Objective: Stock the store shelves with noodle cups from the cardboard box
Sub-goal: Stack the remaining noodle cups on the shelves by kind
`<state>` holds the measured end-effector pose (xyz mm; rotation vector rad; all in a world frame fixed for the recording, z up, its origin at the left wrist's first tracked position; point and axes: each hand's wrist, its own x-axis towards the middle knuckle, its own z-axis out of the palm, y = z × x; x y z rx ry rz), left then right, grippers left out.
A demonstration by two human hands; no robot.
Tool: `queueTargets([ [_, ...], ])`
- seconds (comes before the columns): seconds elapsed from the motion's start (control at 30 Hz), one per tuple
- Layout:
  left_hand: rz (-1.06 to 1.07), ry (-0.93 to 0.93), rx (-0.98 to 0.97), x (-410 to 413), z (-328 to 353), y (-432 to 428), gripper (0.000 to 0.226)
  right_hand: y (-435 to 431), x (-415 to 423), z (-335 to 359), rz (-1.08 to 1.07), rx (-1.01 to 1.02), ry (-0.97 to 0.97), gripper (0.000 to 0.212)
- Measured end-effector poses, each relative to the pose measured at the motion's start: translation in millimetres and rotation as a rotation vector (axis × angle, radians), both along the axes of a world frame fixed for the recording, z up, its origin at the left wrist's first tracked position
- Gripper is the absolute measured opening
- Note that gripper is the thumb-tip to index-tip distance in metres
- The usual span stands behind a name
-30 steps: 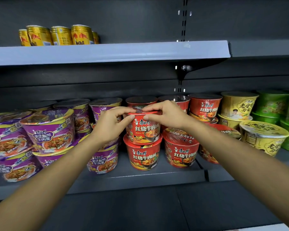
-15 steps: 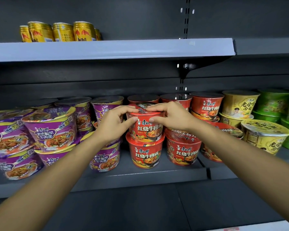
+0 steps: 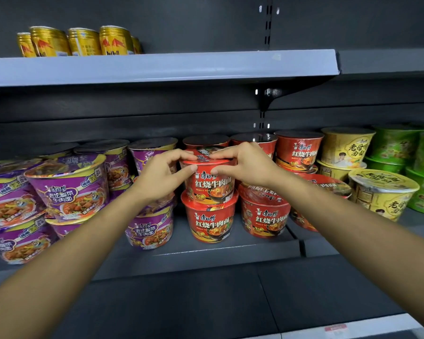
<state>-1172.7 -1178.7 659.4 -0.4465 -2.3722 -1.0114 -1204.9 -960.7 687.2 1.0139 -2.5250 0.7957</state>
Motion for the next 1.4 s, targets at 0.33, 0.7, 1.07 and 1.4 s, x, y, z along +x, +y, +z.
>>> queueTargets([
  [0.33,0.001,0.017,0.058,2.3,-5.9,5.1,0.029,-0.6,0.6,-2.4,0.004,-0.013,-0.01,0.051],
  [0.7,0.014,0.025,0.024,3.4,-6.4,6.5,0.03,-2.0,1.2,-5.0,-0.016,-0.018,-0.009,0.051],
  [1.07,0.128,0.095,-0.117,16.9,-1.3,15.9,0.034,-2.3,10.2,-0.6,-0.039,0.019,-0.013,0.051],
  [1.4,0.268,0.09,-0.212,39.7,-4.1,25.0,0.07,6.6,40.4,-3.1,-0.064,0.012,0.088,0.052],
])
